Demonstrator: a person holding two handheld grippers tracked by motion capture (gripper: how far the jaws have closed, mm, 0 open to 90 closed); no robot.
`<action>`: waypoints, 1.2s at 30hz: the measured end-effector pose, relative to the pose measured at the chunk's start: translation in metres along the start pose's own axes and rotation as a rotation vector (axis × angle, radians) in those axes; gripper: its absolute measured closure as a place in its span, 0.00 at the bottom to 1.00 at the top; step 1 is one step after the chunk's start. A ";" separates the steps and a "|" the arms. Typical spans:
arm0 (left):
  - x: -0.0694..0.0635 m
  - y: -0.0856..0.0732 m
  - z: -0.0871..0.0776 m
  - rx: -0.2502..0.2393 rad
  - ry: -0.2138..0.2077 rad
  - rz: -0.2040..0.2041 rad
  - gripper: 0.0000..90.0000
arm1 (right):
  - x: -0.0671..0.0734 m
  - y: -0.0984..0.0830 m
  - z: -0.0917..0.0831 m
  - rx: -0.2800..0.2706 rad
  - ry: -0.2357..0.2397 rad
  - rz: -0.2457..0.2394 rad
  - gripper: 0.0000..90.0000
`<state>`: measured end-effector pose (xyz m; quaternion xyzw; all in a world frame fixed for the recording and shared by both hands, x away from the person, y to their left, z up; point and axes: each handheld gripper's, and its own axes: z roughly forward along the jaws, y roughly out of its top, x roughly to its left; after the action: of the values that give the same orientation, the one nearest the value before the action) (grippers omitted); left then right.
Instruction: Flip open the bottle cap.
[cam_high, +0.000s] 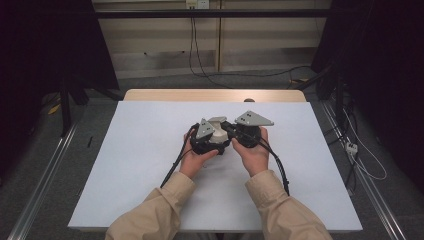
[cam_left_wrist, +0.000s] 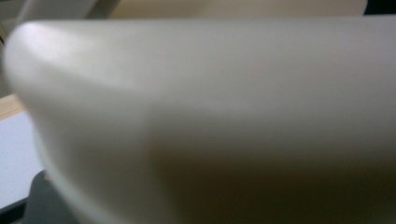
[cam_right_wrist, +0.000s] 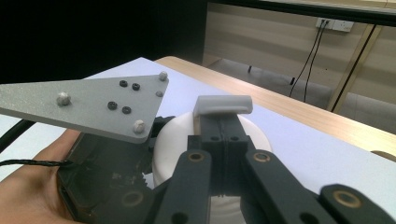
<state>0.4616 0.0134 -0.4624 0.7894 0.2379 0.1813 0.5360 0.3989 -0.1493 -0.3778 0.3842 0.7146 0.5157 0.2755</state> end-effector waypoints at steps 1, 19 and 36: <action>0.000 0.000 0.000 0.000 -0.001 -0.001 0.20 | 0.000 0.000 0.000 -0.002 -0.001 0.003 1.00; 0.000 0.000 0.001 0.000 0.001 -0.010 0.20 | 0.001 0.004 0.008 0.003 0.003 0.000 1.00; 0.000 0.000 0.001 0.002 -0.001 -0.008 0.20 | 0.001 0.011 0.013 -0.005 -0.004 -0.018 1.00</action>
<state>0.4622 0.0129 -0.4626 0.7892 0.2409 0.1787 0.5358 0.4116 -0.1399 -0.3714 0.3782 0.7162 0.5142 0.2823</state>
